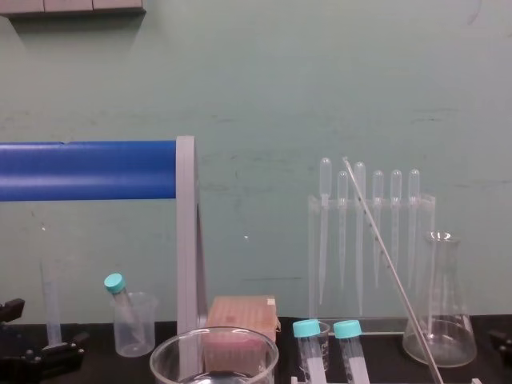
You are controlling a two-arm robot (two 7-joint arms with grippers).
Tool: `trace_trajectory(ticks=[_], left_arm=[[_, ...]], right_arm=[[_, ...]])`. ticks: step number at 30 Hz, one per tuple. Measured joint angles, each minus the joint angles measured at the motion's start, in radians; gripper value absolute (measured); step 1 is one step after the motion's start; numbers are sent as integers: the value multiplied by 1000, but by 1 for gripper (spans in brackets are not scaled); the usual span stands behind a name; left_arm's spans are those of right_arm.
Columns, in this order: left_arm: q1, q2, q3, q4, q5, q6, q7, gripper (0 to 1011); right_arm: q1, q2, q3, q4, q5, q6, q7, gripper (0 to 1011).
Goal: Hold the thermometer with one hand and immerse one end into the beaker, then reinsert it into the test tube rack.
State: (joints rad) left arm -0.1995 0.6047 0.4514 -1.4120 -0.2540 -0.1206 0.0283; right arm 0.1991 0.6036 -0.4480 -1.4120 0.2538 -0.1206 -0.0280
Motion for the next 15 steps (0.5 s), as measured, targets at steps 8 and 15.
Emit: trace_trajectory(ticks=[8,15], left_arm=[[0,0,0,0,0,0,0,1008],[0,0,0,0,0,0,0,1008]], right_arm=[[-14,-7,78,-39,73,-43,43,1003],[-21,-15,130,-100,177,-80,135,1003]])
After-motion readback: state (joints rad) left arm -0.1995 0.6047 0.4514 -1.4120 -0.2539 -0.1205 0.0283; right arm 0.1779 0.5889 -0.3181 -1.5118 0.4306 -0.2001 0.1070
